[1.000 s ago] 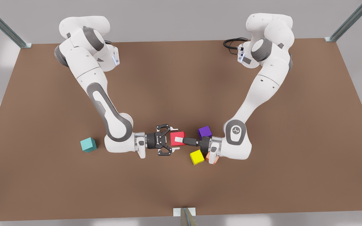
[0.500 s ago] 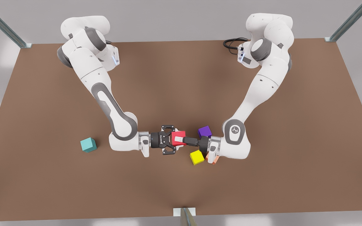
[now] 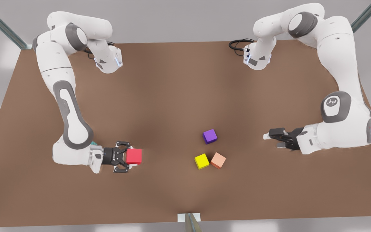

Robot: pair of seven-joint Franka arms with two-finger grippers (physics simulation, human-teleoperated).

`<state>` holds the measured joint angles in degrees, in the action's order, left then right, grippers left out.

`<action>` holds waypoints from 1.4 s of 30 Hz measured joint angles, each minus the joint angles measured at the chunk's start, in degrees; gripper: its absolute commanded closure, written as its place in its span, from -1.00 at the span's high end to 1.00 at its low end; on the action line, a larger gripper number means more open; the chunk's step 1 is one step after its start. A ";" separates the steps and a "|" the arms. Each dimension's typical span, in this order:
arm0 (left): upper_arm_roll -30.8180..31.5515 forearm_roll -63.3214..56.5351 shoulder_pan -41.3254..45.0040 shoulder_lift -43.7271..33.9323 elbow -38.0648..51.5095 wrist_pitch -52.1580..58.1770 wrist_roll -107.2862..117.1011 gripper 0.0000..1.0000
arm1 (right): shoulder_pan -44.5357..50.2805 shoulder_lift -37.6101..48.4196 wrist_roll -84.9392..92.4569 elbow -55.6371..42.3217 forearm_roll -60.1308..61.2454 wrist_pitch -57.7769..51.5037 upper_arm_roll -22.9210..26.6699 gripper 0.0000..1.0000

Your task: Pick up red wooden cube and pass to hand red wooden cube and place in blue wooden cube

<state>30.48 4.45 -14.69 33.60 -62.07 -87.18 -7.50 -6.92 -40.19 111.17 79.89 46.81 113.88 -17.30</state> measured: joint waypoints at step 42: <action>-25.75 -8.73 23.88 -19.04 -21.01 4.43 5.67 1.00 | -6.14 13.51 -45.71 34.21 -60.02 25.46 7.06 1.00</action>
<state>4.73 -4.28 9.19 14.56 -83.08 -82.76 -1.83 -13.06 -26.68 65.46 114.11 -13.21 139.34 -10.24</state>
